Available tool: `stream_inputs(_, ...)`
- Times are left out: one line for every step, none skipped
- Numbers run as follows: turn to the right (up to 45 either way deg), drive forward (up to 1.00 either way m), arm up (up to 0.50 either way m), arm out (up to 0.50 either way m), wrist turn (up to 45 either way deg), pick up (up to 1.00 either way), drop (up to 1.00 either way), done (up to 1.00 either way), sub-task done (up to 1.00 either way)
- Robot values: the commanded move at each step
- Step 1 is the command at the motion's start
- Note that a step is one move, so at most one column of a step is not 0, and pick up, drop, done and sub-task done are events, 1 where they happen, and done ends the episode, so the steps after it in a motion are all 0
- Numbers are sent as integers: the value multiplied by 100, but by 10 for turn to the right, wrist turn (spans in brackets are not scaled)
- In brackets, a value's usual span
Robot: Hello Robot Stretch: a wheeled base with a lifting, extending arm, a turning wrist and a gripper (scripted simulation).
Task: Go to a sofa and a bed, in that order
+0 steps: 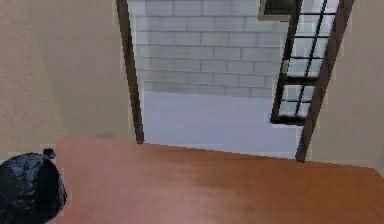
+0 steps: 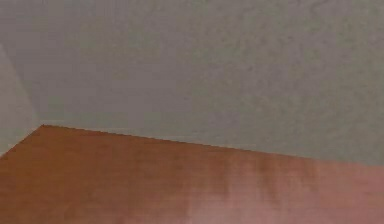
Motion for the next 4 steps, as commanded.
stream_inputs(0, 100, 0, 0, 0, 0, 0, 0, 0)
stream_inputs(0, 100, 0, 0, 0, 0, 0, 0, 0)
stream_inputs(-60, 0, 0, 0, 0, 0, 0, 0, 0)
stream_inputs(0, 40, 0, 0, 0, 0, 0, 0, 0)
